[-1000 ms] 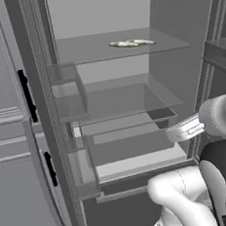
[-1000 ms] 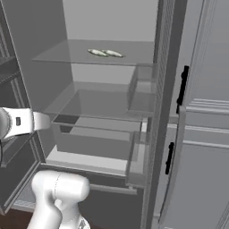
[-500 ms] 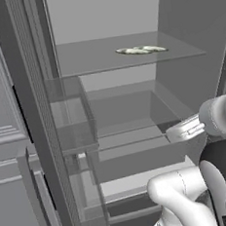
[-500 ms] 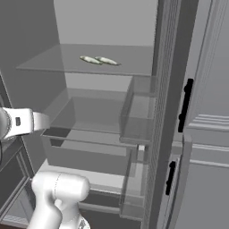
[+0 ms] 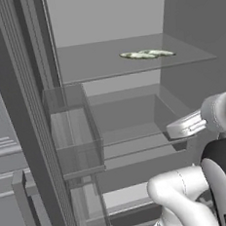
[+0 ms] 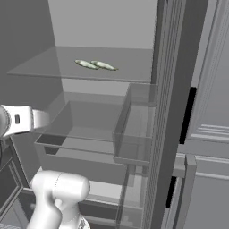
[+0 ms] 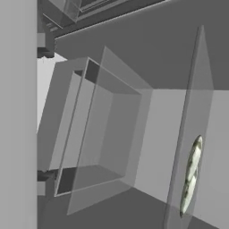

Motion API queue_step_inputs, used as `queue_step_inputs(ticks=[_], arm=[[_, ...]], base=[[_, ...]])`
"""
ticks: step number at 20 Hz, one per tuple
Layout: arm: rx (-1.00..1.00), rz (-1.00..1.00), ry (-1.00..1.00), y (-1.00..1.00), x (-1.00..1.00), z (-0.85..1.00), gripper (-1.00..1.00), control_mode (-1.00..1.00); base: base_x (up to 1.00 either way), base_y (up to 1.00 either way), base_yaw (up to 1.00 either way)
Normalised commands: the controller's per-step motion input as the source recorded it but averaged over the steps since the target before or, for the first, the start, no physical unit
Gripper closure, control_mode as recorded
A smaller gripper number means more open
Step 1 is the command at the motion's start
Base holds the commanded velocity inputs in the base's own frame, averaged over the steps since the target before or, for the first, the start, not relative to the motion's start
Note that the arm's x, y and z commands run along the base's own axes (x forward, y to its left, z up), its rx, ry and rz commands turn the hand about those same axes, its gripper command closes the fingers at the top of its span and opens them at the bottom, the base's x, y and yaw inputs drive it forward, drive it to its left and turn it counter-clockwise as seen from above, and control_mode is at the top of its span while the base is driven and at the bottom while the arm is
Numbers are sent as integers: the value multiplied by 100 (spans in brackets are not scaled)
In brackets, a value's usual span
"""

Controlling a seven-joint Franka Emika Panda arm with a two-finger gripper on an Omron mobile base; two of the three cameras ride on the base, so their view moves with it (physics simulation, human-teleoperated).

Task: Place one bell pepper and one fish in each tupperware on the nearby counter, to pack two identical lunches.

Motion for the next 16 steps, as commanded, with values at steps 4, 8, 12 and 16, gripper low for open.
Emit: queue_step_inputs(ticks=[4, 8, 12, 16], arm=[[6, -5, -14, -6, 17, 100, -100, -100], [5, -10, -10, -6, 26, 82, -100, -100], [3, -13, -4, -3, 33, 35, -100, -100], [4, -8, 1, 0, 78, 0, -100, -100]], base=[[0, 0, 0], [0, 0, 0], [0, 0, 0], [0, 0, 0]])
